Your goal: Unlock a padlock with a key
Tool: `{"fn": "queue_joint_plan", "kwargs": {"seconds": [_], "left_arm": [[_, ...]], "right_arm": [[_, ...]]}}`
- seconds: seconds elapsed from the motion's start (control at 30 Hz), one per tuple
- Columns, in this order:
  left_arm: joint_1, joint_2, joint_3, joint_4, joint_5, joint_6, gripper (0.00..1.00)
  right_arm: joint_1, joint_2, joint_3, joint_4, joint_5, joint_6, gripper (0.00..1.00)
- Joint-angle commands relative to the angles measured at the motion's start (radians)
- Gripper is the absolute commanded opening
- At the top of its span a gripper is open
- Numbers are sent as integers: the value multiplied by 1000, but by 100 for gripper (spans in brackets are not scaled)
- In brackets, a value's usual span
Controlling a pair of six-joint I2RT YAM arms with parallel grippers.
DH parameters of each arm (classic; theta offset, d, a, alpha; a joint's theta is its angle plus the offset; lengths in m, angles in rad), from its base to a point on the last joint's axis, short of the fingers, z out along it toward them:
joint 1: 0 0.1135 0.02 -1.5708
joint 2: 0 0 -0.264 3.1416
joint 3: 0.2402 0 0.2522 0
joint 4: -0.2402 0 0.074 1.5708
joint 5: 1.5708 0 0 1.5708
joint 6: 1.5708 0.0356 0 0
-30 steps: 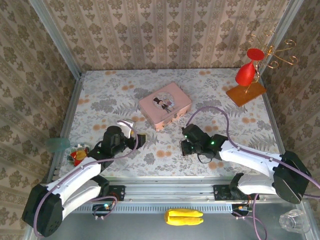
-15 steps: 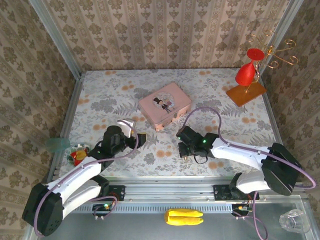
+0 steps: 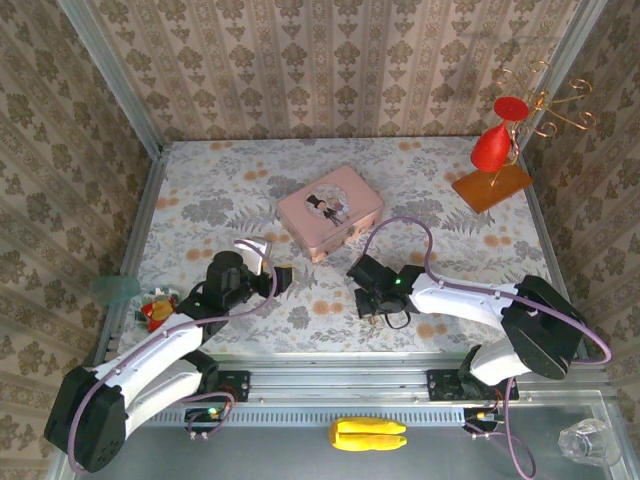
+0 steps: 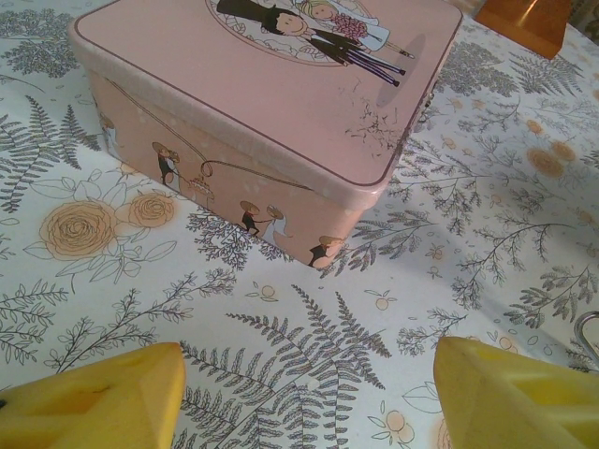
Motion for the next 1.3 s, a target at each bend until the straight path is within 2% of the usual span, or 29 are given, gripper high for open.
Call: {"fn": "queue_joint_plan", "kwargs": {"seconds": [0.0,0.27,0.63,0.83,1.0,1.03,1.07,1.13,1.2,1.23,1.27], "left_arm": [[1,6,-12,24,5,2,72],[1,10,-12,28,3,3,72],[1,18,-10,28,-6,8,72],[1,24,-4,31,-15,7,73],[26,-4,-13,46,-27,-8,73],[32,-16,-13,37,-37,-10,73],[39,-30,-13,31,-47,-14,73],[52,-63,-15,16,-77,-28,74],[76,-93,-9,-19,-131,-70,74],[93,-105,-5,-36,-152,-95,75],[105,-113,0,-49,-168,-117,75]], "right_arm": [[6,13,16,-26,26,20,11],[7,-27,3,-37,54,31,21],[6,-70,-2,-59,76,31,27],[5,-171,42,-177,173,-19,37],[-5,-278,66,-171,267,-102,44],[-6,-299,73,-171,318,-108,48],[-6,-319,83,-195,404,-85,59],[-8,-370,81,-196,509,-80,62],[-9,-441,46,-133,563,-122,68],[-9,-484,16,-91,584,-149,75],[-10,-527,-23,-13,599,-184,88]]}}
